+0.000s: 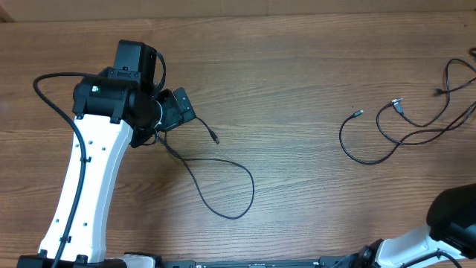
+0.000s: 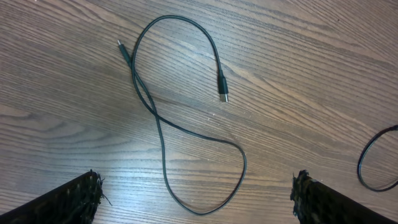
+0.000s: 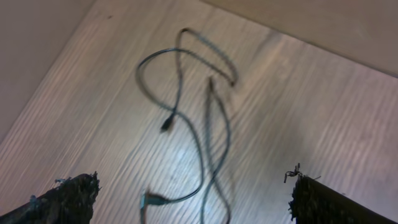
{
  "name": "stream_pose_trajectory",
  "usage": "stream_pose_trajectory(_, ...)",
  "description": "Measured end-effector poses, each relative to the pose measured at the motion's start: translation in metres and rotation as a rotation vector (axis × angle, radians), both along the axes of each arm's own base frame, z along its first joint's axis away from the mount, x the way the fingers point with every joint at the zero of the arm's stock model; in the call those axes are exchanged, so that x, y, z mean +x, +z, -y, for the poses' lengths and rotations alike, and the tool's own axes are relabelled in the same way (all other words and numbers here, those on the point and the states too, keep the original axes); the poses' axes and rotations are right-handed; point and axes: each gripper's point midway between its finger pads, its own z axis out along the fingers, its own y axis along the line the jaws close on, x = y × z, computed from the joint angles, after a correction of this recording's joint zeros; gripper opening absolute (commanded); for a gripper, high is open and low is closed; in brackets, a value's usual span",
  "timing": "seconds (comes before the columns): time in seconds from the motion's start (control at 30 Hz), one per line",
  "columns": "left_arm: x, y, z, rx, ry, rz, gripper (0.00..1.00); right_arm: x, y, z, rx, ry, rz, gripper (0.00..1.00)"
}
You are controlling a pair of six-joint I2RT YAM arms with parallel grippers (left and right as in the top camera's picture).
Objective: Untangle cables
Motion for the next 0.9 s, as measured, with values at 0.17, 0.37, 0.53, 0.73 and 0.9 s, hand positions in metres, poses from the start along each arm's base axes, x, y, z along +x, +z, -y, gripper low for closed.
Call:
stream_pose_trajectory(0.17,0.0,0.0,0.0,0.0,0.0,0.0,1.0,-0.012,-0.02,0.026,0.042,-0.098,-0.014,1.0)
stream_pose_trajectory(0.37,0.0,0.0,0.0,0.0,0.0,0.0,1.0,-0.003,-0.068,0.034,0.137,-0.116,-0.066,0.93)
stream_pose_trajectory(0.53,0.0,0.0,0.0,0.0,0.0,0.0,1.0,0.003,-0.099,0.028,0.215,-0.102,-0.107,0.58)
stream_pose_trajectory(0.73,0.0,0.0,0.0,0.0,0.0,-0.001,0.99,0.0,-0.11,0.022,0.255,-0.097,-0.137,0.12)
stream_pose_trajectory(0.9,0.0,0.0,0.0,0.0,0.0,-0.001,1.0,-0.006,-0.112,0.017,0.277,-0.098,-0.162,0.04)
